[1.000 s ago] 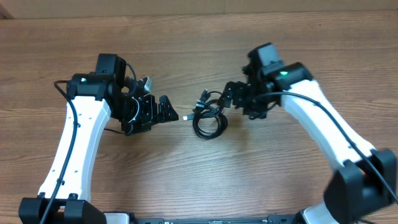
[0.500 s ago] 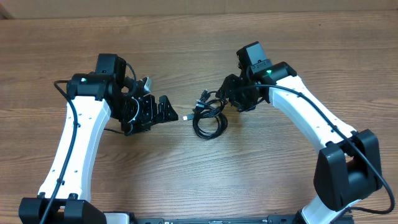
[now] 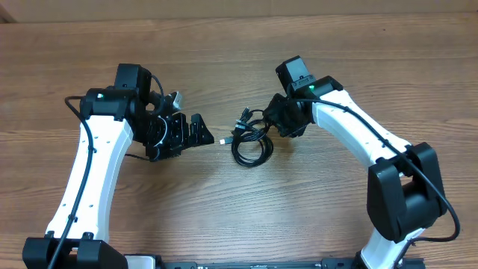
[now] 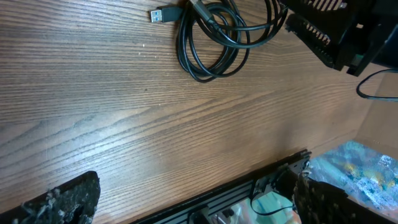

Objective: Untangle cables

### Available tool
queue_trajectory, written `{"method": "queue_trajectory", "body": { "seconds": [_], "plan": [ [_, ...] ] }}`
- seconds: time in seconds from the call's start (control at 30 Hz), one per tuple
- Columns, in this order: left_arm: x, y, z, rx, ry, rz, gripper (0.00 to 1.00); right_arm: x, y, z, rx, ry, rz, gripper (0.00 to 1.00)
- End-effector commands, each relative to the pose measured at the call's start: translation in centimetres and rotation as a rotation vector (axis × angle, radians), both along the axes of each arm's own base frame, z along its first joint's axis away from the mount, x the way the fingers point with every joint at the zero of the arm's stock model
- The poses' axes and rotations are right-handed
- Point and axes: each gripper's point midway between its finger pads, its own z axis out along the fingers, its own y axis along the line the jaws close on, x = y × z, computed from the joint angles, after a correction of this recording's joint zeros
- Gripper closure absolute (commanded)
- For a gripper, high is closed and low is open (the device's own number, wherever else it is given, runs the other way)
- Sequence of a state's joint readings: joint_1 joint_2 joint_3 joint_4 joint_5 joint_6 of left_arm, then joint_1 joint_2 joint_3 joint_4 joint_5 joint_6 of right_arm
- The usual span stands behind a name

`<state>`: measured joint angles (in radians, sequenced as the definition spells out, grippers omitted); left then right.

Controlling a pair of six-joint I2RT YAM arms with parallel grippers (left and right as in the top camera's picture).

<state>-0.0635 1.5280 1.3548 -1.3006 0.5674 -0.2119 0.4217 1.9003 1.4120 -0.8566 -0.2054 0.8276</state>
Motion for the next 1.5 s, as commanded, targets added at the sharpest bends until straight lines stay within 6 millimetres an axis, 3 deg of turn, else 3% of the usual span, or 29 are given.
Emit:
{"method": "queue_trajectory", "body": {
  "seconds": [0.0, 0.1, 0.4, 0.67, 0.87, 1.07, 1.3, 1.47],
  "plan": [
    [0.4, 0.1, 0.3, 0.000, -0.001, 0.020, 0.01, 0.2, 0.3, -0.6, -0.005, 0.011, -0.004, 0.53],
    [0.4, 0.1, 0.2, 0.001, -0.002, 0.020, 0.00, 0.0, 0.5, -1.4, -0.013, 0.029, 0.001, 0.54],
    [0.4, 0.1, 0.2, 0.001, -0.002, 0.020, 0.01, -0.2, 0.6, -1.8, -0.006, 0.047, 0.005, 0.77],
    [0.5, 0.7, -0.1, 0.041, -0.004, 0.025, 0.01, -0.9, 1.5, -0.1, 0.035, 0.069, 0.100, 0.92],
    [0.5, 0.7, -0.1, 0.041, 0.000, 0.032, 0.00, -1.6, 1.4, 2.0, 0.024, 0.087, 0.186, 0.95],
    [0.5, 0.7, -0.1, 0.040, 0.014, 0.057, 0.00, -2.8, 1.5, 2.2, 0.039, 0.131, 0.212, 0.96],
    [0.5, 0.7, -0.1, 0.040, 0.014, 0.057, 0.00, -4.9, 5.4, 4.9, 0.311, 0.139, 0.423, 0.96],
    [0.5, 0.7, -0.1, 0.039, 0.015, 0.056, 0.00, -5.5, 5.4, 7.4, 0.330, 0.127, 0.469, 0.96]
  ]
}}
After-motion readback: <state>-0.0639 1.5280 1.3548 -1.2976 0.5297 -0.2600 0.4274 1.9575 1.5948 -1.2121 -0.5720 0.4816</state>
